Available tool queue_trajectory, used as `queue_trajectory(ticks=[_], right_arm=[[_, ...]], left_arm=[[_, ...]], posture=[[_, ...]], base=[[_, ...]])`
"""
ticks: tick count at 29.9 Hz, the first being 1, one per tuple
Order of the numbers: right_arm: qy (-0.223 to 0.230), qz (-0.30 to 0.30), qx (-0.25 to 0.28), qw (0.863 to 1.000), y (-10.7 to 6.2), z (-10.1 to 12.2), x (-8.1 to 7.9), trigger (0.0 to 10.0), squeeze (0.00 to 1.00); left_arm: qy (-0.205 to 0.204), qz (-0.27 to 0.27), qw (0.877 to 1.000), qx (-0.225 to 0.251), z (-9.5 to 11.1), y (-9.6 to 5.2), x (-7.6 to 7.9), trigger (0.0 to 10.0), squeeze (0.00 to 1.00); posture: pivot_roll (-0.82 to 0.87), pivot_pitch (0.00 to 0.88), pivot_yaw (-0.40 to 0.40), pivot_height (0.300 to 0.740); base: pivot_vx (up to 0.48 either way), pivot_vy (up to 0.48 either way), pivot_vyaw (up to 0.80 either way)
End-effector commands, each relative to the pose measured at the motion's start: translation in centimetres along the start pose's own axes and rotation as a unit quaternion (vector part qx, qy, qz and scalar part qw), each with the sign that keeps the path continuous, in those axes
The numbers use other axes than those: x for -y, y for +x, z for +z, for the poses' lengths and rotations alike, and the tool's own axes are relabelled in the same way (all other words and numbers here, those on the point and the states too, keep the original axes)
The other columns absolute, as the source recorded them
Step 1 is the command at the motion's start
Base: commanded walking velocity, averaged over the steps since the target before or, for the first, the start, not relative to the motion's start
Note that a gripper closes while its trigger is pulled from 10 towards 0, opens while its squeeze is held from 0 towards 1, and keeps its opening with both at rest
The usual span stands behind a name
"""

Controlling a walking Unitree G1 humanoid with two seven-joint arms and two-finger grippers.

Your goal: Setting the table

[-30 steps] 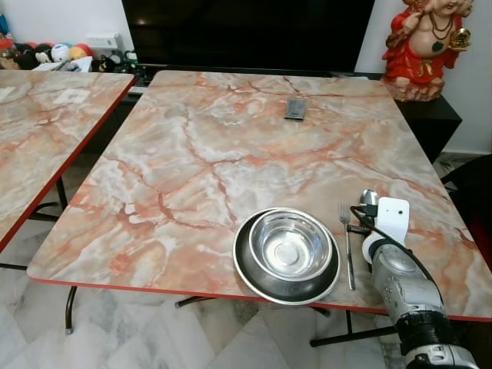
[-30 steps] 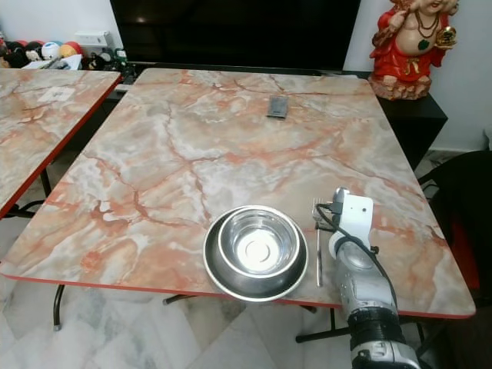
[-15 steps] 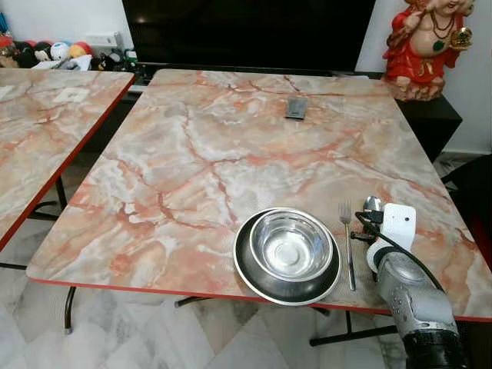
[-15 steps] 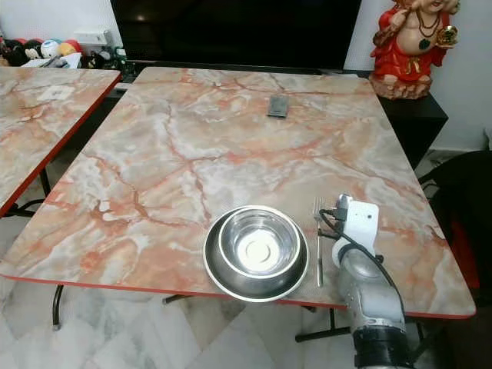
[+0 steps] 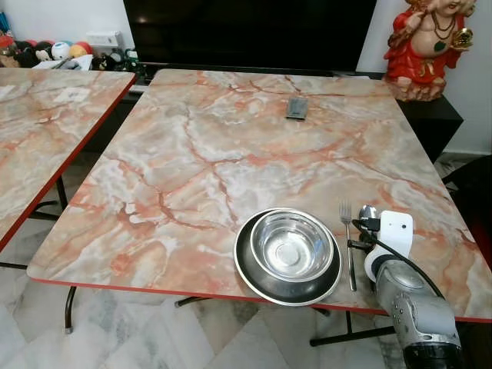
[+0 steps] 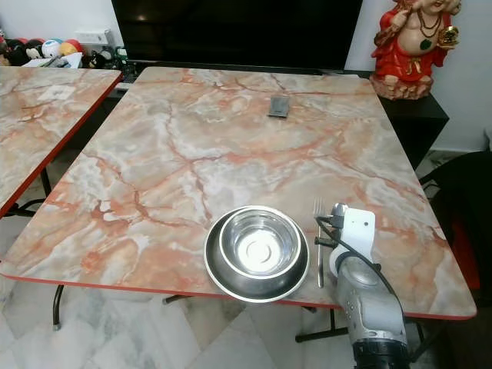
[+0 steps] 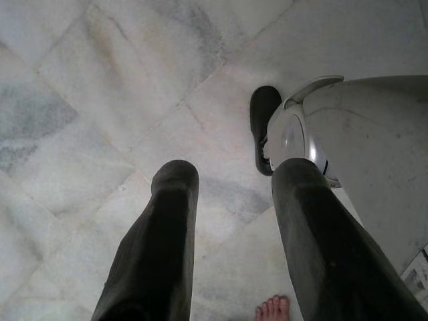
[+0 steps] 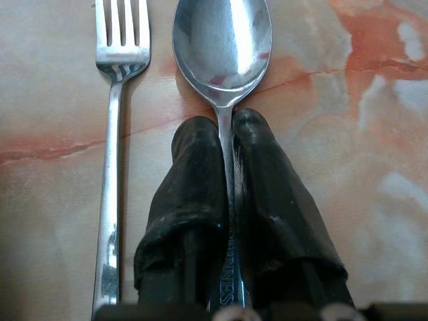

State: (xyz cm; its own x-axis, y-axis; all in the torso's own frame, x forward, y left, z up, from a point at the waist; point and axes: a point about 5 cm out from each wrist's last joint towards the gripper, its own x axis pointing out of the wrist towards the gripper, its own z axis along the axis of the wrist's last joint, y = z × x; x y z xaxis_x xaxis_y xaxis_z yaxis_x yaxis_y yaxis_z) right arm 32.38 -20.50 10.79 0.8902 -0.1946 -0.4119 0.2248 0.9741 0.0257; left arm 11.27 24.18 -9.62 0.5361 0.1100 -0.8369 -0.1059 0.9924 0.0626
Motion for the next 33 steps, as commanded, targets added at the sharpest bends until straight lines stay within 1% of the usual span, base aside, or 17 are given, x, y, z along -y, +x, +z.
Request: queue_trajectory(ticks=[1, 18, 25, 33], right_arm=[[0.0, -0.003, -0.004, 1.0, -0.16, -0.25, 0.04, 10.0, 0.0], [-0.006, -0.01, -0.018, 1.0, -0.15, -1.07, 0.3, 10.0, 0.0], [-0.001, -0.01, -0.016, 1.0, -0.06, -1.01, 0.09, 10.0, 0.0], [-0.001, -0.01, -0.015, 1.0, 0.21, -0.88, 0.12, 10.0, 0.0]], left_arm=[[0.0, 0.003, 1.0, -0.017, -1.01, -0.31, -0.28, 10.0, 0.0], [0.0, 0.007, 1.0, -0.016, -0.96, -0.33, -0.47, 10.0, 0.0], [0.003, 0.008, 1.0, -0.018, -0.93, -0.33, -0.6, 10.0, 0.0], [-0.002, 0.012, 1.0, -0.016, -0.96, -0.34, -0.58, 10.0, 0.0]], posture=[[0.05, 0.128, -0.017, 0.74], [0.05, 0.135, -0.016, 0.74], [0.07, 0.133, -0.002, 0.74], [0.08, 0.123, -0.007, 0.74]], base=[[0.0, 0.0, 0.0], [0.0, 0.0, 0.0], [0.0, 0.0, 0.0], [0.0, 0.0, 0.0]])
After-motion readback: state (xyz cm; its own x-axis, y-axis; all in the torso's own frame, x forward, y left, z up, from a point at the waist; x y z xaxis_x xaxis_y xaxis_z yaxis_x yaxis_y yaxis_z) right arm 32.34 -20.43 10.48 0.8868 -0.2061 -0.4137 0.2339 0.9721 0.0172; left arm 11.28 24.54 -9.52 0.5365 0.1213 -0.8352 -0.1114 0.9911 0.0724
